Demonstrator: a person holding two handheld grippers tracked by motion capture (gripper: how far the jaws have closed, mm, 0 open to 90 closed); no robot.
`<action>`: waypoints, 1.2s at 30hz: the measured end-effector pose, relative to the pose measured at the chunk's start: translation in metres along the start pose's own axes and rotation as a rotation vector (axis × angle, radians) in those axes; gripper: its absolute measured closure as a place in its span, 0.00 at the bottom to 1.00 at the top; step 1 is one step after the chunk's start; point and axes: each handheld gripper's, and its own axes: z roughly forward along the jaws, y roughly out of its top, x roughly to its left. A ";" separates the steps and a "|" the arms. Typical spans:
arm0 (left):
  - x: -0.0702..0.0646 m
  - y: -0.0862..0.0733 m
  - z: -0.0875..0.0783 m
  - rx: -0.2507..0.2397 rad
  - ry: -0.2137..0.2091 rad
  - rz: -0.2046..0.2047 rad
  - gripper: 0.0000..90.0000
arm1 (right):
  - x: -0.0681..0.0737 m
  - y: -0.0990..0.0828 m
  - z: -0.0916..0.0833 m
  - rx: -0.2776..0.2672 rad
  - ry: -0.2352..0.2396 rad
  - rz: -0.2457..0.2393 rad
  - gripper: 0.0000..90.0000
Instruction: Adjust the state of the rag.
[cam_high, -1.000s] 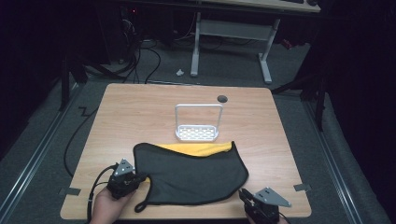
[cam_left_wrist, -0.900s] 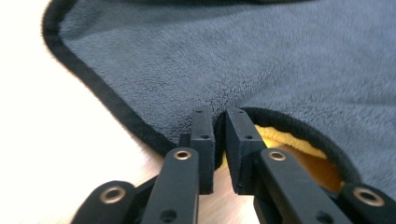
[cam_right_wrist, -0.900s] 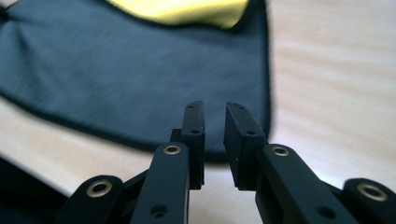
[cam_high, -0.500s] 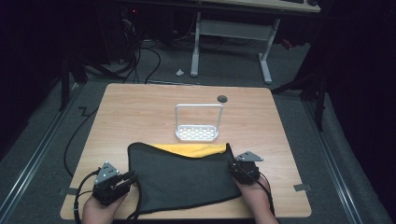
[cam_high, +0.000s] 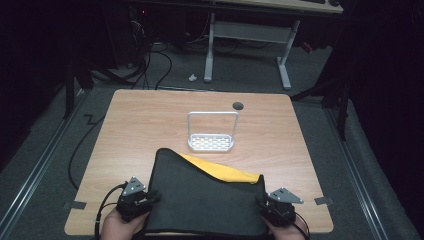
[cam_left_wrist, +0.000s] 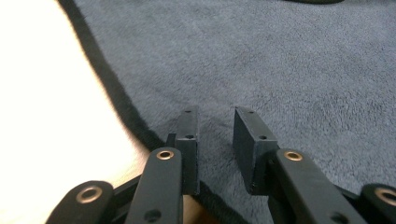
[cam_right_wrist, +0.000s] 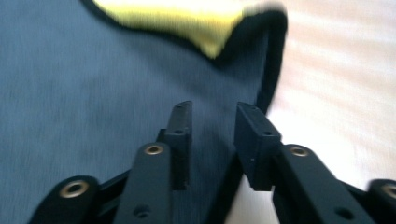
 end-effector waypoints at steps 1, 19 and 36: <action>0.000 -0.001 -0.001 -0.001 -0.003 0.001 0.80 | -0.001 0.006 0.005 -0.011 0.004 0.007 0.66; 0.000 -0.005 -0.004 -0.003 -0.013 0.037 0.81 | -0.043 0.088 0.064 -0.084 -0.103 0.116 0.68; -0.014 -0.003 -0.001 0.027 -0.044 0.080 0.76 | -0.012 0.009 0.024 0.025 -0.023 0.006 0.72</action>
